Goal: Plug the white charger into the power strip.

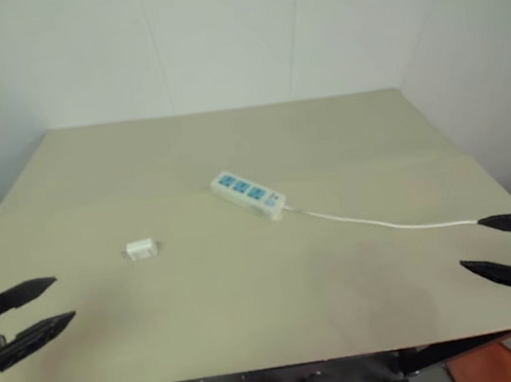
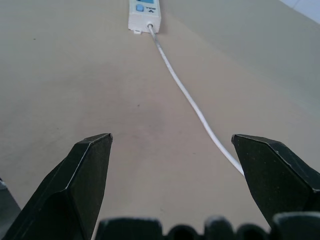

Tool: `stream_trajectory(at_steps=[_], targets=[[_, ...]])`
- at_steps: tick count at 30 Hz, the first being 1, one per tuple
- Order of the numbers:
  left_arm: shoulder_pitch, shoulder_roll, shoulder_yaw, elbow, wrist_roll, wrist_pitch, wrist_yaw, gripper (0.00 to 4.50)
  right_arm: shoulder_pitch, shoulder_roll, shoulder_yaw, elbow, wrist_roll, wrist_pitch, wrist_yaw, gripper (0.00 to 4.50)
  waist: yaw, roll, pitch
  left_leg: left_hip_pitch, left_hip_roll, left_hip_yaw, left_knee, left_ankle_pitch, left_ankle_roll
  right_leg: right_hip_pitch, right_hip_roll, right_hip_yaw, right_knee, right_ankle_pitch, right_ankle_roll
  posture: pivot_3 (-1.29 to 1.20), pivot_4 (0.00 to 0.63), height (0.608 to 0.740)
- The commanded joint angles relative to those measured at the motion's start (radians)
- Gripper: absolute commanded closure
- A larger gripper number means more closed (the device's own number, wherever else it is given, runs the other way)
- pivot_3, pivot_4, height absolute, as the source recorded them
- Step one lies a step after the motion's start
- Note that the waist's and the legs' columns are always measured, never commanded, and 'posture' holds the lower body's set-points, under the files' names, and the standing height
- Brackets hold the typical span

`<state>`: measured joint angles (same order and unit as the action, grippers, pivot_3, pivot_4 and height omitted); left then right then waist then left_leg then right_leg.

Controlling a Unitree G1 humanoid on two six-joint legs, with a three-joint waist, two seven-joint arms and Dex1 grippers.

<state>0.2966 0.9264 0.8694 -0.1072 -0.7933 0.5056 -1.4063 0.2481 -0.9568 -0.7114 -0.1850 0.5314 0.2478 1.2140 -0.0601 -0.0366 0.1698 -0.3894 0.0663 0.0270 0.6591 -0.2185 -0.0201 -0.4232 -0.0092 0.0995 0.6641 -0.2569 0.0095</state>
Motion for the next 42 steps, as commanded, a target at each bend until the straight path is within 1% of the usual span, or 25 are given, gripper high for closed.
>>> stream_trajectory(at_steps=[1, 10, 16, 18, 20, 23, 25, 27, 29, 31, 34, 36, 38, 39, 42], targets=[[-0.003, -0.001, 0.021, -0.042, -0.03, 0.013, 0.02, 0.03, -0.026, -0.014, 0.003, 0.008, -0.012, -0.022, -0.011, 0.0, 0.0, 0.0, 0.0, 0.0, 0.0, 0.0, 0.0, 0.0, 0.0, 0.0, 0.0, 0.0, 0.0, 0.0, 0.0, 0.0, 0.15, 0.74], [0.032, -0.019, 0.032, -0.079, -0.045, 0.025, 0.048, 0.03, -0.036, -0.013, 0.008, 0.009, -0.042, -0.013, -0.024, 0.0, 0.0, 0.0, 0.0, 0.0, 0.0, 0.0, 0.0, 0.0, 0.0, 0.0, 0.0, 0.0, 0.0, 0.0, 0.0, 0.0, 0.15, 0.74], [0.018, -0.005, 0.017, -0.077, -0.05, 0.032, 0.062, 0.03, -0.021, -0.018, -0.006, -0.002, -0.035, -0.006, -0.015, 0.0, 0.0, 0.0, 0.0, 0.0, 0.0, 0.0, 0.0, 0.0, 0.0, 0.0, 0.0, 0.0, 0.0, 0.0, 0.0, 0.0, 0.15, 0.74], [0.007, 0.003, 0.015, -0.072, -0.05, 0.032, 0.062, 0.03, -0.041, -0.012, -0.001, -0.004, -0.02, 0.007, -0.032, 0.0, 0.0, 0.0, 0.0, 0.0, 0.0, 0.0, 0.0, 0.0, 0.0, 0.0, 0.0, 0.0, 0.0, 0.0, 0.0, 0.0, 0.15, 0.74], [-0.015, 0.011, 0.003, -0.071, -0.042, 0.028, 0.073, 0.03, -0.082, 0.0, 0.037, 0.002, -0.014, 0.008, -0.054, 0.0, -0.001, 0.0, 0.0, 0.0, 0.0, 0.0, 0.0, 0.0, 0.0, 0.0, 0.0, 0.0, 0.0, 0.0, 0.0, 0.0, 0.15, 0.74], [-0.064, 0.025, -0.042, -0.084, -0.025, 0.03, 0.112, 0.03, -0.182, 0.021, 0.155, 0.047, -0.032, 0.008, -0.078, 0.0, -0.007, 0.0, 0.0, 0.001, 0.0, 0.0, 0.0, 0.0, 0.0, 0.0, 0.0, 0.0, 0.0, 0.0, 0.0, 0.0, 0.15, 0.74], [-0.103, 0.05, -0.104, -0.098, 0.018, 0.011, 0.137, 0.03, -0.309, 0.056, 0.281, 0.132, -0.085, -0.03, -0.091, 0.0, -0.011, -0.003, 0.001, 0.002, 0.0, 0.0, 0.0, 0.0, 0.0, 0.001, 0.001, 0.0, 0.0, 0.0, 0.0, 0.0, 0.15, 0.74], [-0.163, 0.083, -0.185, -0.093, 0.069, -0.023, 0.138, 0.03, -0.467, 0.11, 0.413, 0.256, -0.152, -0.073, -0.089, 0.0, -0.013, -0.003, 0.002, 0.001, 0.0, 0.0, 0.0, 0.0, 0.0, 0.0, 0.001, 0.001, 0.0, 0.002, 0.0, 0.0, 0.15, 0.74], [-0.221, 0.111, -0.254, -0.073, 0.105, -0.046, 0.126, 0.03, -0.594, 0.156, 0.516, 0.382, -0.219, -0.123, -0.079, 0.0, -0.014, -0.002, 0.003, 0.002, 0.0, 0.001, 0.0, 0.0, 0.0, 0.0, 0.001, 0.001, 0.0, 0.002, -0.001, 0.0, 0.15, 0.74], [-0.286, 0.136, -0.335, -0.055, 0.139, -0.047, 0.131, 0.03, -0.742, 0.225, 0.614, 0.564, -0.302, -0.196, -0.087, 0.0, -0.014, -0.002, 0.004, 0.0, 0.0, 0.002, -0.001, 0.0, 0.0, -0.002, 0.002, 0.002, 0.0, 0.004, 0.001, 0.0, 0.15, 0.74], [-0.336, 0.141, -0.395, -0.045, 0.16, -0.033, 0.146, 0.03, -0.903, 0.304, 0.692, 0.804, -0.381, -0.304, -0.104, 0.0, -0.012, -0.001, 0.006, -0.003, 0.0, 0.002, -0.002, 0.0, 0.0, -0.004, 0.002, 0.002, 0.0, 0.006, 0.004, 0.0, 0.15, 0.74], [-0.337, 0.136, -0.411, -0.051, 0.177, -0.041, 0.15, 0.03, -0.986, 0.343, 0.72, 0.942, -0.417, -0.37, -0.117, 0.0, -0.011, -0.001, 0.006, -0.006, 0.0, 0.002, -0.002, 0.0, 0.0, -0.007, 0.002, 0.001, 0.0, 0.009, -0.001, 0.0, 0.15, 0.74], [-0.329, 0.111, -0.409, -0.074, 0.166, -0.046, 0.156, 0.03, -1.076, 0.391, 0.737, 1.09, -0.442, -0.399, -0.132, 0.0, -0.011, -0.001, 0.006, -0.011, 0.0, 0.002, -0.002, 0.0, 0.0, -0.012, 0.002, 0.001, 0.0, 0.01, -0.002, 0.0, 0.15, 0.74], [-0.326, 0.1, -0.407, -0.086, 0.157, -0.045, 0.159, 0.03, -1.111, 0.41, 0.74, 1.149, -0.45, -0.409, -0.135, 0.0, -0.011, -0.001, 0.006, -0.015, 0.0, 0.002, -0.002, 0.0, 0.0, -0.014, 0.002, 0.001, 0.0, 0.011, -0.002, 0.0, 0.15, 0.74], [-0.325, 0.078, -0.417, -0.115, 0.159, -0.039, 0.181, 0.03, -1.181, 0.446, 0.766, 1.275, -0.509, -0.448, -0.177, 0.0, -0.01, -0.001, 0.006, -0.016, 0.0, 0.001, -0.001, 0.0, 0.0, -0.015, 0.002, 0.001, 0.001, 0.011, -0.002, 0.0, 0.15, 0.74]])
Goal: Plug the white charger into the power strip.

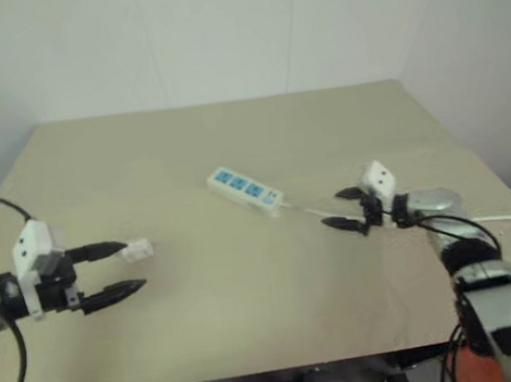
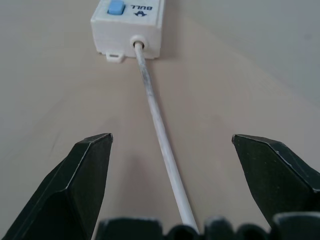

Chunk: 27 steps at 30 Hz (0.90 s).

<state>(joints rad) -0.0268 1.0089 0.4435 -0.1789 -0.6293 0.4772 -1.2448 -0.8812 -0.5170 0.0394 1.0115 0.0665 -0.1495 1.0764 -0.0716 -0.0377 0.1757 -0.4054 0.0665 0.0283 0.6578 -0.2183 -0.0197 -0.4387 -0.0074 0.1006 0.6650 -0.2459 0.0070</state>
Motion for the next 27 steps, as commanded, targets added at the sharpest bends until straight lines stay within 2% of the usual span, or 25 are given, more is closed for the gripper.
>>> stream_trajectory(at_steps=[1, 4, 15, 19, 22, 24, 27], targets=[[0.001, -0.009, 0.001, -0.051, 0.003, -0.012, 0.028, 0.03, -0.072, 0.018, 0.024, 0.112, -0.062, -0.047, -0.058, 0.0, 0.002, 0.0, 0.0, 0.0, 0.0, 0.0, 0.0, 0.0, 0.0, 0.0, 0.0, 0.0, 0.0, 0.0, 0.0, 0.0, 0.15, 0.74], [0.01, -0.013, -0.006, -0.067, 0.011, -0.016, 0.032, 0.0, -0.12, 0.042, 0.043, 0.175, -0.096, -0.033, -0.058, 0.62, 0.0, 0.0, 0.0, 0.001, 0.0, 0.0, 0.001, 0.0, 0.0, 0.001, 0.0, 0.0, 0.0, 0.0, 0.0, 0.0, 0.15, 0.74], [0.034, -0.03, -0.011, -0.076, 0.026, -0.041, 0.052, 0.0, -0.133, 0.071, 0.073, 0.197, -0.16, -0.121, -0.03, 4.41, -0.001, 0.0, 0.0, 0.002, 0.0, 0.0, 0.001, 0.0, 0.0, 0.002, 0.0, 0.0, 0.001, 0.001, 0.001, 0.0, 0.15, 0.74], [0.008, -0.04, -0.04, -0.061, 0.043, -0.055, 0.06, 0.0, -0.116, 0.072, 0.067, 0.174, -0.16, -0.141, -0.031, 4.48, -0.002, 0.0, 0.0, 0.002, 0.0, 0.0, 0.001, 0.0, 0.0, 0.002, 0.0, 0.0, 0.001, 0.001, 0.001, 0.0, 0.15, 0.74], [-0.015, -0.042, -0.059, -0.045, 0.053, -0.071, 0.057, 0.0, -0.052, 0.043, 0.051, 0.076, -0.118, -0.148, 0.046, 4.48, -0.001, 0.0, 0.0, 0.002, 0.0, 0.0, 0.001, 0.0, 0.0, 0.002, 0.0, 0.0, 0.001, 0.001, 0.001, 0.0, 0.15, 0.74], [-0.027, -0.044, -0.067, -0.041, 0.053, -0.073, 0.06, 0.0, 0.036, 0.004, 0.042, -0.063, -0.086, -0.151, 0.09, 4.48, 0.002, 0.0, 0.0, 0.002, 0.0, -0.001, 0.001, 0.0, 0.0, 0.002, 0.0, -0.001, 0.001, 0.001, 0.001, 0.0, 0.15, 0.74], [-0.041, -0.048, -0.077, -0.034, 0.053, -0.08, 0.059, 0.0, 0.256, -0.091, 0.002, -0.438, 0.009, -0.089, 0.141, 4.48, 0.017, 0.0, 0.0, 0.0, 0.0, -0.002, 0.001, 0.0, 0.0, 0.002, -0.001, -0.002, 0.001, 0.0, 0.001, 0.0, 0.15, 0.74]])
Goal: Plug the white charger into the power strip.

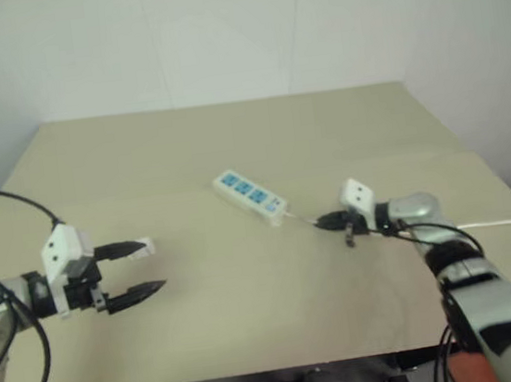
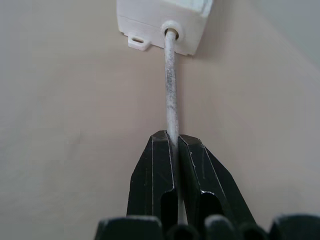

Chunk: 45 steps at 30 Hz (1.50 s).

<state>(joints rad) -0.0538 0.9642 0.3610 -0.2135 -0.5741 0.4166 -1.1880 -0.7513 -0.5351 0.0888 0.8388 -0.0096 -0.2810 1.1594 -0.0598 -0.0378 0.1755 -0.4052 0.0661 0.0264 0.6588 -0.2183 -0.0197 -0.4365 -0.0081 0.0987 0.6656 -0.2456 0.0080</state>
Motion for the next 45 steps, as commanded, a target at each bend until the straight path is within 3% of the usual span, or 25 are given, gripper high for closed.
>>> stream_trajectory(at_steps=[1, 4, 8, 16, 21, 30, 45], targets=[[-0.018, -0.006, 0.0, 0.006, 0.0, -0.022, 0.001, 0.0, 0.203, -0.105, -0.069, -0.393, 0.125, 0.074, 0.069, 4.48, 0.012, 0.0, 0.0, 0.0, 0.0, 0.0, 0.0, 0.0, 0.0, 0.0, 0.0, 0.0, 0.0, 0.0, 0.0, 0.0, 0.15, 0.74], [-0.032, -0.013, -0.019, 0.023, 0.012, -0.031, -0.001, 0.0, 0.351, -0.167, -0.106, -0.622, 0.176, 0.16, 0.049, 4.48, 0.016, 0.0, 0.0, 0.0, 0.0, 0.0, 0.001, 0.0, 0.0, -0.001, 0.0, 0.0, 0.001, 0.0, 0.0, 0.0, 0.15, 0.74], [-0.076, -0.027, -0.055, 0.052, 0.022, -0.042, -0.01, 0.0, 0.468, -0.186, -0.126, -0.776, 0.183, 0.295, -0.042, 4.48, 0.008, 0.0, 0.0, 0.005, 0.0, 0.001, 0.001, 0.0, 0.0, 0.002, 0.001, 0.001, 0.001, -0.002, 0.006, 0.0, 0.15, 0.74], [-0.143, -0.026, -0.095, 0.11, 0.04, -0.072, -0.029, 0.0, 0.537, -0.102, -0.16, -0.89, 0.224, 0.38, -0.207, 1.73, 0.006, 0.0, 0.0, 0.009, 0.001, 0.0, 0.001, 0.0, 0.0, 0.006, 0.003, 0.002, 0.001, -0.002, 0.006, 0.0, 0.15, 0.74], [-0.141, -0.016, -0.084, 0.116, 0.041, -0.074, -0.043, 0.0, 0.567, 0.019, -0.206, -0.976, 0.305, 0.436, -0.349, 0.06, 0.011, 0.0, 0.0, 0.007, 0.001, 0.0, 0.001, 0.0, 0.0, 0.006, 0.003, 0.002, 0.0, -0.002, 0.007, 0.0, 0.15, 0.74], [-0.156, -0.015, -0.081, 0.108, 0.022, -0.061, -0.067, 0.0, 0.572, 0.155, -0.128, -1.047, 0.293, 0.509, -0.495, 0.06, 0.013, 0.0, 0.0, 0.007, 0.001, 0.0, 0.001, 0.0, 0.0, 0.006, 0.003, 0.001, 0.0, -0.002, 0.007, 0.0, 0.15, 0.74], [-0.135, -0.039, -0.085, 0.093, 0.038, -0.08, -0.037, 0.0, 0.582, 0.211, 0.013, -0.908, 0.156, 0.368, -0.527, 0.06, 0.012, 0.0, 0.0, 0.007, 0.001, 0.0, 0.001, 0.0, 0.0, 0.005, 0.003, 0.001, 0.0, -0.002, 0.007, 0.0, 0.15, 0.74]])
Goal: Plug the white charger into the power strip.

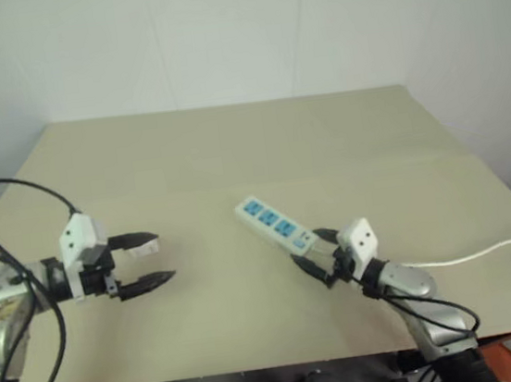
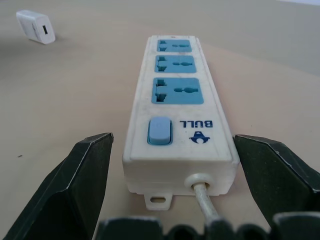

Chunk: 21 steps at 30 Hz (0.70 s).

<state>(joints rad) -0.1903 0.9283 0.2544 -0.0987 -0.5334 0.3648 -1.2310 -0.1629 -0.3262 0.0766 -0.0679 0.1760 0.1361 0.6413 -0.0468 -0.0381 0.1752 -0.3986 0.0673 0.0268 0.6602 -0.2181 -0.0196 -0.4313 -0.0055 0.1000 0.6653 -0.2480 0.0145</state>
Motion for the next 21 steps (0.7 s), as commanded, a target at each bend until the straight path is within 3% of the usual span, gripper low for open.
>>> stream_trajectory(at_steps=[1, 10, 15, 19, 21], targets=[[0.002, -0.004, 0.021, -0.022, -0.001, -0.03, 0.008, 0.0, -0.007, 0.012, 0.025, 0.007, -0.024, -0.048, -0.012, 0.06, -0.001, 0.0, 0.0, 0.0, 0.0, 0.0, 0.0, 0.0, 0.0, 0.0, 0.0, 0.0, 0.0, 0.0, 0.0, 0.0, 0.15, 0.74], [-0.002, -0.018, 0.015, -0.03, -0.004, -0.031, 0.024, 0.0, -0.053, 0.096, 0.01, 0.152, -0.016, -0.089, -0.068, 0.06, -0.005, -0.003, -0.002, 0.001, 0.0, 0.0, 0.0, 0.0, 0.0, 0.0, 0.0, 0.0, 0.0, 0.0, 0.0, 0.0, 0.15, 0.74], [-0.006, -0.014, 0.018, -0.027, -0.006, -0.033, 0.022, 0.0, -0.057, 0.088, 0.009, 0.187, -0.026, -0.122, -0.06, 0.06, -0.014, -0.003, -0.002, 0.004, 0.0, 0.0, 0.0, 0.0, 0.0, 0.004, 0.0, 0.0, 0.0, 0.0, 0.0, 0.0, 0.15, 0.74], [-0.004, -0.012, 0.021, -0.026, -0.005, -0.034, 0.022, 0.0, -0.04, 0.078, 0.006, 0.187, -0.007, -0.139, -0.033, 0.96, -0.016, -0.003, -0.002, 0.005, 0.0, 0.0, 0.0, 0.0, 0.0, 0.005, 0.0, 0.0, 0.0, 0.0, 0.0, 0.0, 0.15, 0.74], [-0.005, -0.012, 0.021, -0.027, -0.004, -0.036, 0.023, 0.0, -0.041, 0.07, 0.011, 0.194, -0.014, -0.151, -0.024, 1.08, -0.015, -0.003, -0.002, 0.005, 0.0, -0.001, 0.0, 0.0, 0.0, 0.005, 0.0, 0.0, 0.0, 0.0, 0.0, 0.0, 0.15, 0.74]])
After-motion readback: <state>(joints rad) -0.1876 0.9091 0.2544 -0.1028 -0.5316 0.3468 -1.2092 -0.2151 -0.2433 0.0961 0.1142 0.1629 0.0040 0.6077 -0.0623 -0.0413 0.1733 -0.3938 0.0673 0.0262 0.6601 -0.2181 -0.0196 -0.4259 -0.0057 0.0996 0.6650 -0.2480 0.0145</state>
